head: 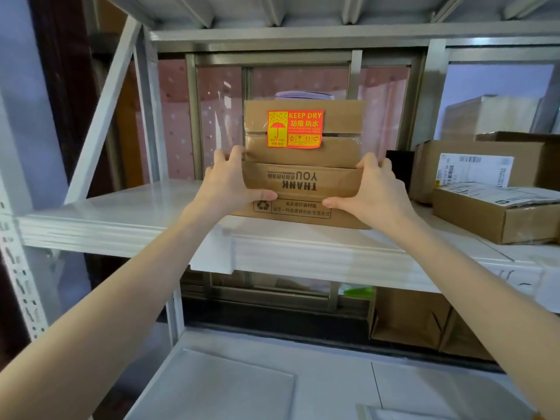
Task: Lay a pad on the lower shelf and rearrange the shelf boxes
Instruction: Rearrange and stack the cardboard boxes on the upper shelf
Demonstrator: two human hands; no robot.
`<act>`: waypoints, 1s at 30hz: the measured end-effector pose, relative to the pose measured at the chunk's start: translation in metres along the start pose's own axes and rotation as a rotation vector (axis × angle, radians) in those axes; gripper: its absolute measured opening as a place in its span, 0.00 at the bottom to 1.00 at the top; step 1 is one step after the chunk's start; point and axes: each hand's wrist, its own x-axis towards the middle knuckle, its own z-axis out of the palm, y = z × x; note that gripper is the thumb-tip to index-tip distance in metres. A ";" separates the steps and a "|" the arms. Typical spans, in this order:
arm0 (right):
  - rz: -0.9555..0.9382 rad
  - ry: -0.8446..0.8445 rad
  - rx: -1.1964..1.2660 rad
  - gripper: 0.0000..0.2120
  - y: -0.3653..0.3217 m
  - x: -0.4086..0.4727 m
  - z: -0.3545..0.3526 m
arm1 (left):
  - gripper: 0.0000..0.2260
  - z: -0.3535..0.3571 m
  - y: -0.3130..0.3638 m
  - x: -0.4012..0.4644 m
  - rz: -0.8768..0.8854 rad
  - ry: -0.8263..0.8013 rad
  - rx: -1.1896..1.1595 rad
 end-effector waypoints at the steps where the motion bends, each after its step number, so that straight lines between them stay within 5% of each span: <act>1: -0.009 -0.006 0.008 0.40 -0.008 0.001 0.005 | 0.45 -0.005 -0.008 0.002 -0.016 -0.011 0.020; 17: -0.098 -0.090 -0.017 0.39 -0.150 0.022 0.092 | 0.45 -0.084 -0.155 0.021 -0.098 -0.031 0.115; 30: -0.165 -0.135 -0.093 0.36 -0.200 0.036 0.132 | 0.39 -0.110 -0.214 0.024 -0.020 -0.028 0.073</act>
